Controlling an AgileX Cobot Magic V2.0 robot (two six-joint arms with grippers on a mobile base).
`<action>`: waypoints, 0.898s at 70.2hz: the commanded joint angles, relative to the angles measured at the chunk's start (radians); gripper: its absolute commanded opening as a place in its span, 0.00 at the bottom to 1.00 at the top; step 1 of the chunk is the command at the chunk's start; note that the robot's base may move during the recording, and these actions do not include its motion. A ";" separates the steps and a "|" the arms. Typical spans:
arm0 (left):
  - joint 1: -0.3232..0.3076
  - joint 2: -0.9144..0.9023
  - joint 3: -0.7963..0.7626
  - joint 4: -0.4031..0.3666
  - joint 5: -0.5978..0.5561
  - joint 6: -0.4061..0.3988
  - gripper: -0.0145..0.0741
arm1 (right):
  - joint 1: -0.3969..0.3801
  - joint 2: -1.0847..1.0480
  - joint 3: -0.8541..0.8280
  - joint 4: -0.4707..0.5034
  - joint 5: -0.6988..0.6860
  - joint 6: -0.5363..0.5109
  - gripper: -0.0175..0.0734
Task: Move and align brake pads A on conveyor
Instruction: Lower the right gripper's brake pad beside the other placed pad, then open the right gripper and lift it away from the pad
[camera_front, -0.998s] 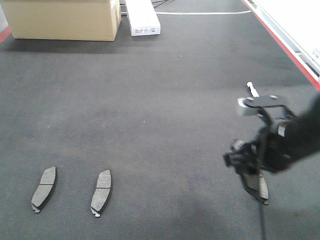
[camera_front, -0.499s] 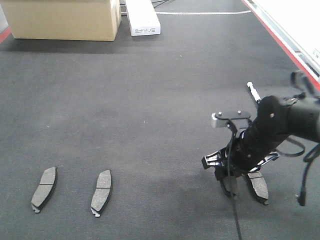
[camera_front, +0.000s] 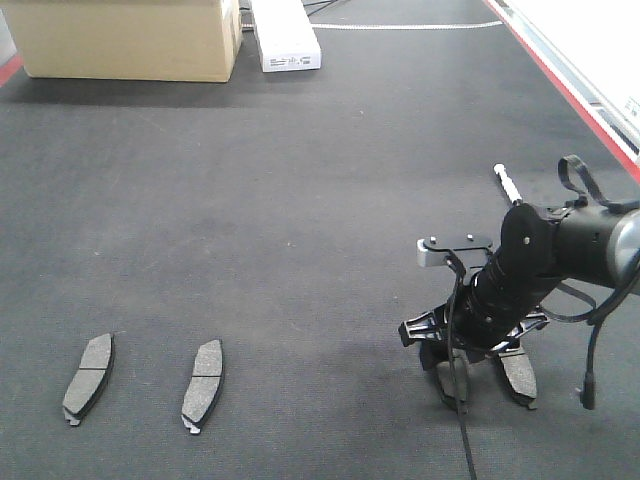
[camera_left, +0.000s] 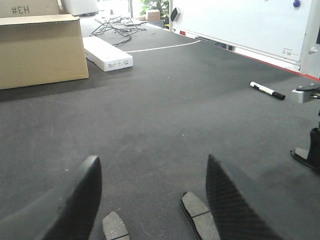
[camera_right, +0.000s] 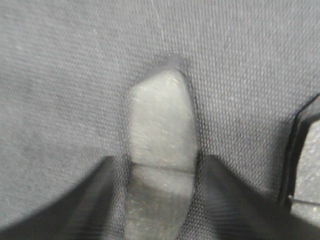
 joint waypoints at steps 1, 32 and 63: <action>-0.004 0.009 -0.024 0.002 -0.076 -0.006 0.64 | -0.003 -0.080 -0.029 -0.001 -0.019 -0.012 0.77; -0.004 0.009 -0.024 0.002 -0.076 -0.006 0.64 | -0.004 -0.500 -0.008 -0.149 0.022 0.033 0.77; -0.004 0.009 -0.024 0.002 -0.101 -0.006 0.64 | -0.004 -1.163 0.261 -0.214 -0.134 0.048 0.77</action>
